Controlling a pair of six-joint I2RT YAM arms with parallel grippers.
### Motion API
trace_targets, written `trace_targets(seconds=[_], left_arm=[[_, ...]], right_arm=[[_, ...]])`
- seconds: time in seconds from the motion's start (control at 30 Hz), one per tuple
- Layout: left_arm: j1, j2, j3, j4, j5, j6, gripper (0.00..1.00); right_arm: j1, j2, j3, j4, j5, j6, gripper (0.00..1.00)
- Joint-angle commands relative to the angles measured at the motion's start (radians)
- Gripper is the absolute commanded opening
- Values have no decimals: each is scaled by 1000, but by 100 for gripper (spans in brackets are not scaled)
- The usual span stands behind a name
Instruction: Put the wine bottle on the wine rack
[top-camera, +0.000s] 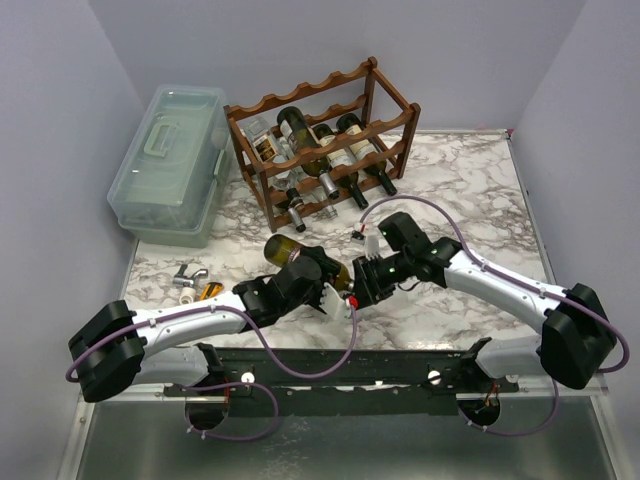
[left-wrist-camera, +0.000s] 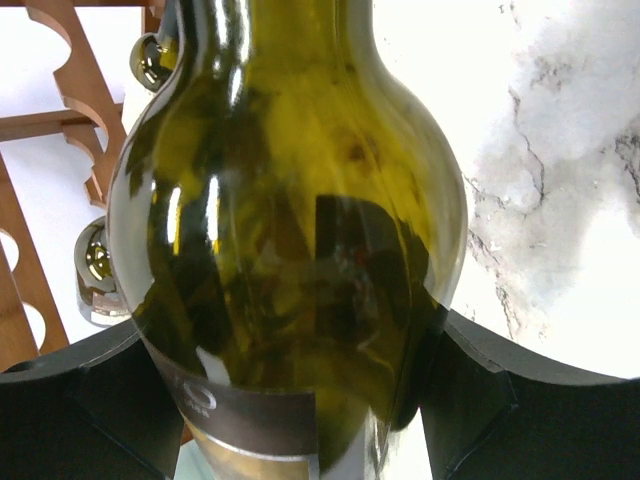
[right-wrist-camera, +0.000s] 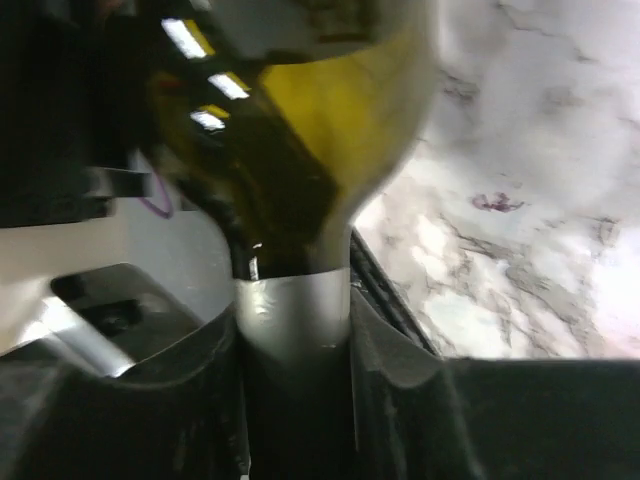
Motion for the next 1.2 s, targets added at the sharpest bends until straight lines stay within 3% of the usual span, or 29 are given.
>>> trace_targets(seconds=[0.0, 0.07, 0.1, 0.13, 0.2, 0.27, 0.43, 0.57, 0.7, 0.83, 1.03, 1.17], left_arm=[[-10, -39, 24, 33, 43, 4, 0], [-11, -40, 25, 32, 46, -15, 0], [-11, -43, 28, 33, 50, -38, 10], [-11, -46, 38, 33, 57, -82, 40], [-10, -58, 56, 28, 85, -165, 73], [-11, -78, 81, -23, 158, -232, 82], [-7, -109, 94, -96, 288, -287, 91], [10, -106, 114, -154, 376, -303, 92], [42, -163, 130, -68, 384, -417, 92], [94, -197, 167, 95, 266, -613, 99], [169, -72, 505, -27, -37, -927, 99], [341, 22, 720, -177, -92, -1194, 99]], right_arm=[[21, 15, -5, 81, 26, 26, 19], [21, 11, -1, 85, 48, 26, 1], [21, 8, 2, 81, 65, 28, 1], [22, 1, 3, 80, 89, 32, 1], [21, -10, 1, 79, 130, 40, 1], [21, -17, -4, 72, 151, 46, 1], [21, -30, -28, 64, 154, 48, 1], [22, -53, -59, 80, 164, 67, 1], [21, -75, -68, 54, 182, 81, 1], [21, -127, -56, -1, 235, 81, 1], [22, -204, 25, -73, 323, 81, 0], [21, -240, 76, -91, 332, 83, 1]])
